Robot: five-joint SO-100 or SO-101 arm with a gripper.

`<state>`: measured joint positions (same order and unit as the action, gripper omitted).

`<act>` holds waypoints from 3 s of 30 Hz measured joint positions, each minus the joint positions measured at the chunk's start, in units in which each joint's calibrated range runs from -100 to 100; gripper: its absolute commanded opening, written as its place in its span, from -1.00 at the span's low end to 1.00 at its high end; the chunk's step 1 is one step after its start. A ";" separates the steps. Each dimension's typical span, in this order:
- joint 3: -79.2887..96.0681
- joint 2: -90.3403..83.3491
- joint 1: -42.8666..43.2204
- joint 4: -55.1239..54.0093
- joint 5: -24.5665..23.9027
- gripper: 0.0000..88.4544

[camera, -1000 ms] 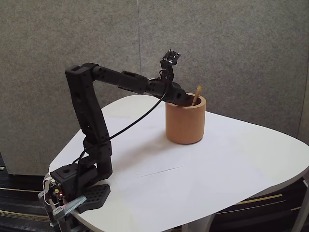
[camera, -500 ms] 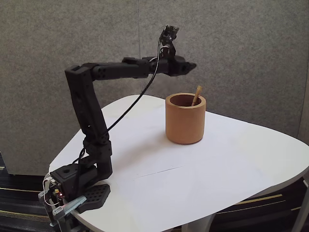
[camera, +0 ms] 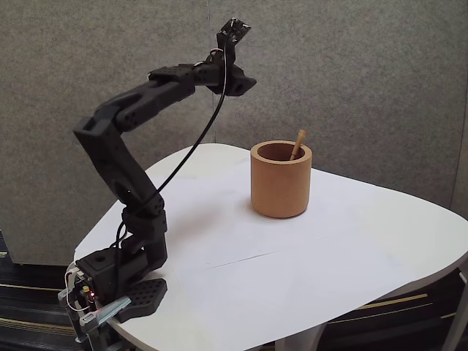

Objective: Grab the pen and put it in the pen holder.

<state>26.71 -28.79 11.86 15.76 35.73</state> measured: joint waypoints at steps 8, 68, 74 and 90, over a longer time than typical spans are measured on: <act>5.42 -10.16 0.37 16.78 -12.99 -0.51; 66.52 -63.93 -2.86 58.39 -34.04 -0.51; 66.52 -63.93 -2.86 58.39 -34.04 -0.51; 66.52 -63.93 -2.86 58.39 -34.04 -0.51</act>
<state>93.23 -92.72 9.00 74.15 1.68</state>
